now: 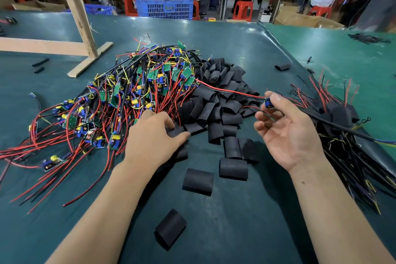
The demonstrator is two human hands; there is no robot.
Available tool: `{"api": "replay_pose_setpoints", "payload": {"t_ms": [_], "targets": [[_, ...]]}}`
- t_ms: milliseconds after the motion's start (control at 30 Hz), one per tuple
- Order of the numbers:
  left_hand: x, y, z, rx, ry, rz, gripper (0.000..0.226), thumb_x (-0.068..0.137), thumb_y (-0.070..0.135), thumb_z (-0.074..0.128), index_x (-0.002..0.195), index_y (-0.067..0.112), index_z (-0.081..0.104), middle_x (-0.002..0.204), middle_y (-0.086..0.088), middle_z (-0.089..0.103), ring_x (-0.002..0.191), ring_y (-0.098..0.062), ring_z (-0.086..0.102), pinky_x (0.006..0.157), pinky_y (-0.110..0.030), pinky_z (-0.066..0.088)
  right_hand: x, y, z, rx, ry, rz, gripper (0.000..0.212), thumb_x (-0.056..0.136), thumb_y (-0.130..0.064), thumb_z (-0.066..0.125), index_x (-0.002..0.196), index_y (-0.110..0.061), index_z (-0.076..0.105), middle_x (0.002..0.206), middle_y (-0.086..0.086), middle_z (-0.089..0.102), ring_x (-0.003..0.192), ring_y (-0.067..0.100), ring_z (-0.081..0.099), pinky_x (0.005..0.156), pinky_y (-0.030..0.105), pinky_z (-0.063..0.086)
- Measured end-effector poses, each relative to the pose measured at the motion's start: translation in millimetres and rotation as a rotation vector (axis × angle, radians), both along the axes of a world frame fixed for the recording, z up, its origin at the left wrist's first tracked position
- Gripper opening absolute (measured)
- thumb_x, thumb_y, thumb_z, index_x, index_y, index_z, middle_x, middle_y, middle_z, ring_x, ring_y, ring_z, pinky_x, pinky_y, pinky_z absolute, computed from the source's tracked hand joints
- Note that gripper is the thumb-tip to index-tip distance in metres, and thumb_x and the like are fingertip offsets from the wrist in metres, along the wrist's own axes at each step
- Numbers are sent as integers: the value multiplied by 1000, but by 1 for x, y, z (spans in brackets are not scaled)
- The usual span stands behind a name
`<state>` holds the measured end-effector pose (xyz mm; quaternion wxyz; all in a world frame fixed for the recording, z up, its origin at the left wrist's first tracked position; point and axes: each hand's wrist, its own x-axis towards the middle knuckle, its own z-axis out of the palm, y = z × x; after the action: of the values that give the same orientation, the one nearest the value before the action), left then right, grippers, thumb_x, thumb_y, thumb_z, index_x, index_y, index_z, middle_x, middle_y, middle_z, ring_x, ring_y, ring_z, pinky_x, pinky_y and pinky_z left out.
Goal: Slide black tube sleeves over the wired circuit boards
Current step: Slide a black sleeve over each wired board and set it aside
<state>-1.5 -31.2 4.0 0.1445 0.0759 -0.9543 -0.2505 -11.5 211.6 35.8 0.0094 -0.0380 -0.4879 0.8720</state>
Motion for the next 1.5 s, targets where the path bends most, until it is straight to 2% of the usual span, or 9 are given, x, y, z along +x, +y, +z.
{"api": "replay_pose_setpoints", "payload": {"t_ms": [133, 300, 567, 733, 867, 1100, 1233, 1333, 1500], "targets": [[0, 2, 0, -3, -7, 21, 32, 75, 46, 78, 93, 25, 62, 99, 5, 46, 83, -18, 48, 75, -29, 29, 0, 0, -1, 13, 4, 9, 19, 85, -23, 65, 101, -14, 67, 74, -2, 62, 64, 14, 62, 56, 22, 50], [2, -10, 10, 118, 48, 29, 30, 73, 31, 79, 101, 25, 70, 102, 4, 70, 101, -22, 62, 87, -36, 49, 0, 1, 0, 9, 6, -6, 16, 87, -22, 64, 100, -14, 68, 72, -2, 62, 63, 14, 62, 55, 22, 49], [7, -8, 24, 311, 301, -123, 32, 74, 17, 77, 104, 26, 72, 95, 20, 70, 89, 13, 61, 84, -4, 41, -2, 3, 4, -122, -6, -75, 11, 93, -9, 55, 91, -9, 66, 68, 3, 62, 68, 22, 69, 61, 24, 56], [7, -4, 23, 436, 512, -206, 31, 79, 8, 75, 107, 18, 71, 103, 15, 71, 99, 4, 65, 90, -14, 47, -2, 3, 7, -161, 29, -99, 15, 95, -4, 52, 87, -8, 64, 64, 3, 64, 63, 21, 71, 61, 23, 57], [2, -6, 22, 586, 667, -213, 28, 80, 4, 71, 101, 23, 68, 97, 17, 70, 89, -2, 66, 82, -20, 51, -4, 3, 6, -174, 22, -125, 16, 94, -2, 54, 86, -9, 66, 72, 6, 60, 63, 20, 70, 58, 22, 55], [1, 11, 1, 591, 688, -323, 29, 81, 0, 69, 102, 20, 65, 98, 14, 69, 89, -10, 66, 82, -27, 53, -4, 3, 2, -152, 28, -72, 16, 92, 0, 54, 88, -12, 64, 73, 5, 70, 68, 20, 71, 60, 21, 56], [-3, 9, -4, 555, 702, -381, 24, 83, 0, 68, 102, 13, 64, 112, -2, 68, 109, -19, 65, 95, -44, 51, -4, -1, 1, -119, 50, -44, 17, 80, 0, 64, 89, -14, 64, 80, 6, 73, 69, 15, 70, 63, 21, 56], [-3, 9, -3, 609, 715, -395, 25, 83, -6, 68, 102, 9, 63, 111, -1, 69, 108, -16, 66, 94, -40, 53, -4, -4, 1, -113, 55, -40, 24, 71, -2, 67, 92, -14, 63, 78, 5, 74, 69, 14, 70, 64, 20, 56], [-2, 11, -2, 672, 691, -409, 34, 80, -7, 68, 105, 15, 61, 106, -4, 68, 101, -20, 67, 90, -34, 53, -4, -3, 1, -106, 31, -63, 20, 79, 4, 64, 91, -12, 64, 76, 6, 73, 68, 15, 71, 63, 20, 57]]}}
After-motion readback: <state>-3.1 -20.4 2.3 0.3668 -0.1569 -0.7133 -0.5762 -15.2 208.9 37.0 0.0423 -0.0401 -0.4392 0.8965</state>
